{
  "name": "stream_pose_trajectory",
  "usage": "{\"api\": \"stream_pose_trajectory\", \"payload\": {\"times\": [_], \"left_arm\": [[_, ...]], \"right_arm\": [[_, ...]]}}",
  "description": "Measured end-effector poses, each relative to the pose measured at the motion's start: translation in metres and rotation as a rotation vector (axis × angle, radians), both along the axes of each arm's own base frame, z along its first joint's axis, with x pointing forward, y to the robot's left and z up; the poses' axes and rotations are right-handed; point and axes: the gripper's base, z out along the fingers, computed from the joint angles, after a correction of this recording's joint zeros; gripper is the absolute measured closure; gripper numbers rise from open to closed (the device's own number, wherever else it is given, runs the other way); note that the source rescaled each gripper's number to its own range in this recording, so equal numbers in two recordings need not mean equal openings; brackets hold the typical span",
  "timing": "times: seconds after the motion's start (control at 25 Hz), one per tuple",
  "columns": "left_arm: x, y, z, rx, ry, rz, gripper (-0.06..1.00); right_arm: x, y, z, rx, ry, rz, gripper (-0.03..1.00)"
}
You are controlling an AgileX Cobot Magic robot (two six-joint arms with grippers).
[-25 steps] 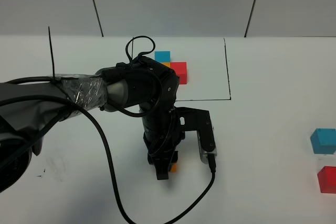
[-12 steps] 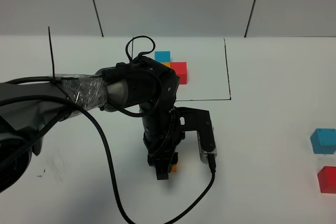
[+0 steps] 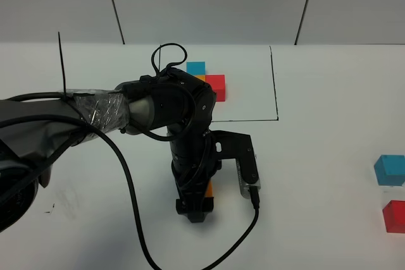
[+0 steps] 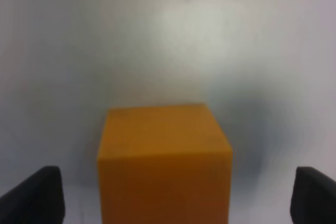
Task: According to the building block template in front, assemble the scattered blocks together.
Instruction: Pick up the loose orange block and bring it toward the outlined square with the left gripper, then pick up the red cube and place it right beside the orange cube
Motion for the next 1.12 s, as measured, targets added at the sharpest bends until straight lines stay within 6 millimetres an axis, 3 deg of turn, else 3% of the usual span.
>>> {"api": "stream_pose_trajectory", "payload": {"times": [0.2, 0.32, 0.64, 0.96, 1.12], "left_arm": [[-0.002, 0.004, 0.002, 0.039, 0.020, -0.001, -0.06], [0.000, 0.007, 0.020, 0.046, -0.029, -0.011, -0.05], [-0.007, 0.024, 0.146, -0.032, -0.259, 0.048, -0.05], [-0.041, 0.088, 0.264, -0.014, -0.659, 0.193, -0.03], [-0.067, 0.122, 0.311, -0.075, -0.834, 0.347, 0.02]], "right_arm": [[0.000, 0.000, 0.000, 0.000, 0.000, 0.000, 0.30], [0.000, 0.000, 0.000, 0.000, 0.000, 0.000, 0.30], [0.000, 0.000, 0.000, 0.000, 0.000, 0.000, 0.30], [0.000, 0.000, 0.000, 0.000, 0.000, 0.000, 0.30], [0.000, 0.000, 0.000, 0.000, 0.000, 0.000, 0.30]]}}
